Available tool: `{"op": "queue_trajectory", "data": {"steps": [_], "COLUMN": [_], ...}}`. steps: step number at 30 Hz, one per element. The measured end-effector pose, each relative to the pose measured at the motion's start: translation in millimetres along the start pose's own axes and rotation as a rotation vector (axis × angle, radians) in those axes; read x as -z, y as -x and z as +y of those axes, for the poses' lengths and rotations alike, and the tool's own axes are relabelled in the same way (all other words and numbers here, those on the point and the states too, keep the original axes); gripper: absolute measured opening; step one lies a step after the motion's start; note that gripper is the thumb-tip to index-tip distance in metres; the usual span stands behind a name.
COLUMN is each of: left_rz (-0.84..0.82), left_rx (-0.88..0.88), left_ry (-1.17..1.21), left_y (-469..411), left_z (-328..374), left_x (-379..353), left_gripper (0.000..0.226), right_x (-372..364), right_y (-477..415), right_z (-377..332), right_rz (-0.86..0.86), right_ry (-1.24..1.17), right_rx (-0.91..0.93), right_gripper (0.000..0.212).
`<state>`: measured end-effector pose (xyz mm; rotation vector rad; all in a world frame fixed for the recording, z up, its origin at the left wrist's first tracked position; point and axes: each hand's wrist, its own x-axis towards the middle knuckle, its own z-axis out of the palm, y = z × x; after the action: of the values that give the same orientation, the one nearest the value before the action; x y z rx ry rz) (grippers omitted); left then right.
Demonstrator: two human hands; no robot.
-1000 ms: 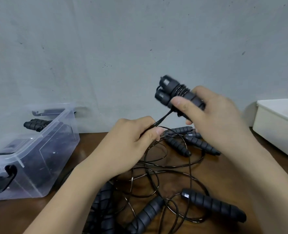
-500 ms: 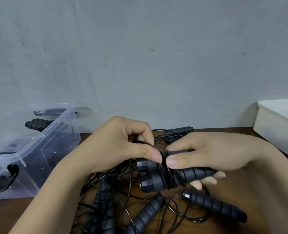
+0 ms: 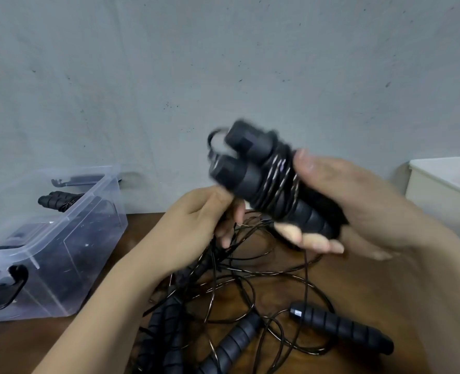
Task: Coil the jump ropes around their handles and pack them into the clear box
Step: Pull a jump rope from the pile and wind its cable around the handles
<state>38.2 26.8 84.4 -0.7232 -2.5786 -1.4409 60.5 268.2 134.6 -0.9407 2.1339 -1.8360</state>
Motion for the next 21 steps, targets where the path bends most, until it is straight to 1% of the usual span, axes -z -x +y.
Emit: {"op": "queue_trajectory", "data": {"steps": [1,3,5,8,10,12,14,16,17,19,21], "left_rz": [-0.027,-0.05,-0.065,-0.089,-0.107,-0.123,-0.118,-0.088,-0.057,0.01,0.042], "left_rx": [-0.024,-0.045,-0.056,-0.022,0.007,0.027,0.035,0.03,0.01,-0.038,-0.054], "left_ry": [-0.012,-0.035,-0.072,-0.122,-0.161,-0.196,-0.217,-0.239,-0.266,-0.31,-0.34], "left_y": [0,-2,-3,-3,-3,-4,-3,-2,-1,0,1], "left_z": [-3,-2,-2,1,1,-1,2,6,6,7,6], "left_x": [-3,-8,-12,-18,-21,-20,-17,-11,-8,0,7], "left_gripper": [0.056,0.054,0.044,0.033,0.03,0.027,0.025,0.028,0.03,0.032,0.028], "right_x": [3,6,5,4,4,5,8,13,15,19,21], "right_y": [0,-3,-7,-14,-16,-17,-19,-23,-24,-25,-24], "right_z": [0,2,9,19,21,26,33,39,40,40,39], "right_rz": [0.05,0.206,0.386,0.548,0.644,0.742,0.812,0.826,0.796,0.682,0.503], "right_ry": [-0.003,-0.043,0.029,0.131,0.245,0.418,0.618,0.798,0.87,0.942,0.937], "right_rx": [0.037,0.052,0.077,0.146,0.15,0.128,0.113,0.061,0.006,-0.117,-0.236], "right_gripper": [0.041,0.055,0.054,0.052,0.049,0.043,0.043,0.05,0.054,0.059,0.058]}}
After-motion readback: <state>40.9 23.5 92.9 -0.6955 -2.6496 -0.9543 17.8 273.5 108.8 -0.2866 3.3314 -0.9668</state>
